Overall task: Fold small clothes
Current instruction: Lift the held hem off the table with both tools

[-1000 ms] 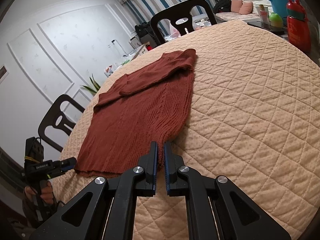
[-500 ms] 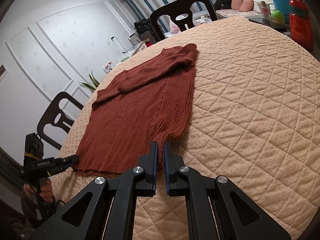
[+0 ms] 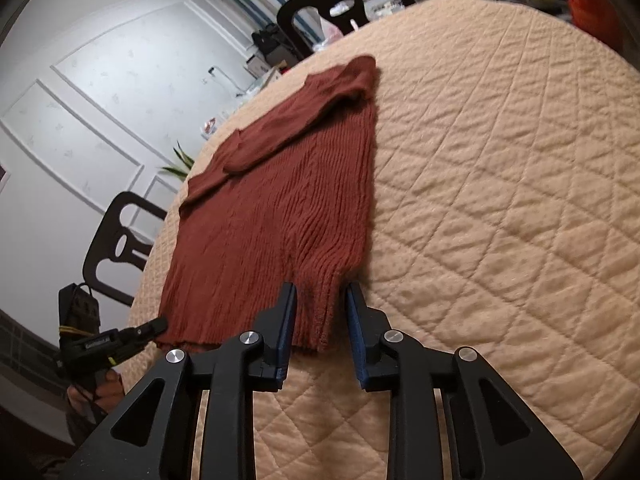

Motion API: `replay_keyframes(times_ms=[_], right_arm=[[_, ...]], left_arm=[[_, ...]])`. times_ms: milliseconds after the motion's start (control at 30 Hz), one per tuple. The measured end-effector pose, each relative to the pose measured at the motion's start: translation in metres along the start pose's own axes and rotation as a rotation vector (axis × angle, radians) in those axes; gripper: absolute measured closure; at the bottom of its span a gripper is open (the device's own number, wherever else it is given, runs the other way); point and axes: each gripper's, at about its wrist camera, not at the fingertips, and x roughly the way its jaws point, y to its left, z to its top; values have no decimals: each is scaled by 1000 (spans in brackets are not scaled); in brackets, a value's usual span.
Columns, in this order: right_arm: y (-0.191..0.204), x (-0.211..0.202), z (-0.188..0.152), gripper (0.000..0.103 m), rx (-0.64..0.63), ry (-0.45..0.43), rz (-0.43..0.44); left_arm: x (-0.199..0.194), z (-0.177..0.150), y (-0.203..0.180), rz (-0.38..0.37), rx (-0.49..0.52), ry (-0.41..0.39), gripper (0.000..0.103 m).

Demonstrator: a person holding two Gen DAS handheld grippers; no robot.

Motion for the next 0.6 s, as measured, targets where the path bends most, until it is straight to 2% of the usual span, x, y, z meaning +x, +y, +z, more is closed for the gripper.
replay_keyframes(times_ms=[67,100,133,600], right_arm=[[5,1,-2,82,-35,-16,-12],[7,0,-2,95,-49,-18,-15],[10,-1,-3,98,-62,-18,-10],[26,-42,-3,98,-95,-130,95]], left_arm=[[0,1,0,-4,8,3,92],[-1,1,0,-6,8,2,92],[-2,1,0,-10,9,0,92],[-54,3,1,-102,10,-115,92]])
